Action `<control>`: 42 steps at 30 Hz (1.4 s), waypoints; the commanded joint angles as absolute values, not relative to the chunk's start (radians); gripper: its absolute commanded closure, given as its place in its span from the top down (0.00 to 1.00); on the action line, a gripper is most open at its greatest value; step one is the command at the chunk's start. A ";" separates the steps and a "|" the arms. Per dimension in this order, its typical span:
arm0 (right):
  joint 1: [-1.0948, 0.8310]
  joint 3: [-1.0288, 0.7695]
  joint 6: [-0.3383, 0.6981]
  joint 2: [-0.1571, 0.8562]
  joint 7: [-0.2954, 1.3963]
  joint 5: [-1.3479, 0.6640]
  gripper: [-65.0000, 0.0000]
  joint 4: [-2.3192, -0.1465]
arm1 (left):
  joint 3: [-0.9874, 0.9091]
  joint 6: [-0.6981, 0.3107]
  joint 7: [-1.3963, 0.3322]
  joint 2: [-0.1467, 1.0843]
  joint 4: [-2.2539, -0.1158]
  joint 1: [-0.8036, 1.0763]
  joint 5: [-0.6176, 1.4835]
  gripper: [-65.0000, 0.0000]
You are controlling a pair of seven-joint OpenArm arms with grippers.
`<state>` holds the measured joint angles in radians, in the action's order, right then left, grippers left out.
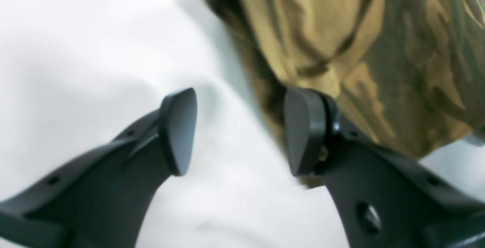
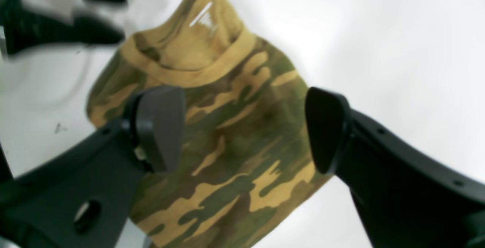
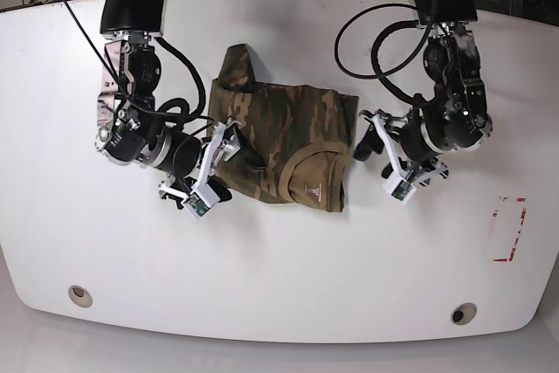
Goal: Layout the t-shirt on the table in an organized manner, then fold the t-shirt properly
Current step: 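Press and square the folded bundle with both grippers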
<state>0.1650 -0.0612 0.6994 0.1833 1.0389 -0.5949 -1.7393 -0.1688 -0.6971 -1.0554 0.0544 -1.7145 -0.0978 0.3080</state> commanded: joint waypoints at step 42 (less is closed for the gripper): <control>0.140 -0.073 0.698 0.237 0.344 -0.317 0.19 -1.187 | 0.114 -0.698 -0.929 0.099 -1.624 -0.050 0.219 0.21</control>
